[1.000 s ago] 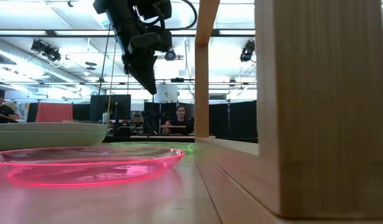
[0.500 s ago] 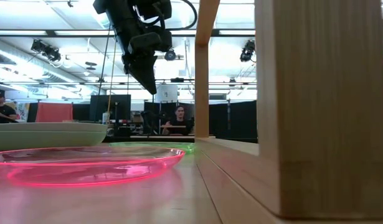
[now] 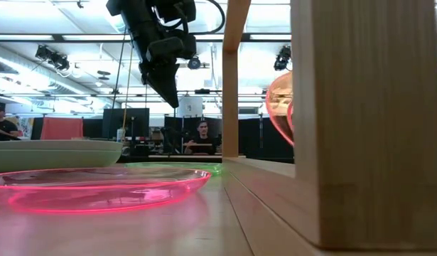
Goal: Place and stack plates onto a shelf
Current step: Put the orange plate on the shelf
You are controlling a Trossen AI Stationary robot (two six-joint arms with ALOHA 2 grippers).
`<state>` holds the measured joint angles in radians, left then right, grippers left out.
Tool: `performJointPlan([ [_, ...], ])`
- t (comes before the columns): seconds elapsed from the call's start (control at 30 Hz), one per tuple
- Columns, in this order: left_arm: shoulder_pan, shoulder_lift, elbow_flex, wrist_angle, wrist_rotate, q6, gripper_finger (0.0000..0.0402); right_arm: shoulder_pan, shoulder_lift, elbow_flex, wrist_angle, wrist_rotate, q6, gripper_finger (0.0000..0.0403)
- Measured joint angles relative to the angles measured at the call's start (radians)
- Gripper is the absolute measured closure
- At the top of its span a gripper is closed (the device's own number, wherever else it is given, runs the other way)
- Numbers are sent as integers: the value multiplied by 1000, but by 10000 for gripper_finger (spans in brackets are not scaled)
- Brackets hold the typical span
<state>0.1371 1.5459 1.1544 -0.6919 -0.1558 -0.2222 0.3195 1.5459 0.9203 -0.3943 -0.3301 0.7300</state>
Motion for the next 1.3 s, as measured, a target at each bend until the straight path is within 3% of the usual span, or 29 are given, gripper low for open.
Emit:
performJointPlan([
  [0.47,0,0,0,0,0,0,386,0,0,0,5,33,0,359],
  [0.93,0,0,0,0,0,0,386,-1,0,0,4,75,0,278],
  [1.3,0,0,0,0,0,0,386,-1,0,0,4,75,0,240],
])
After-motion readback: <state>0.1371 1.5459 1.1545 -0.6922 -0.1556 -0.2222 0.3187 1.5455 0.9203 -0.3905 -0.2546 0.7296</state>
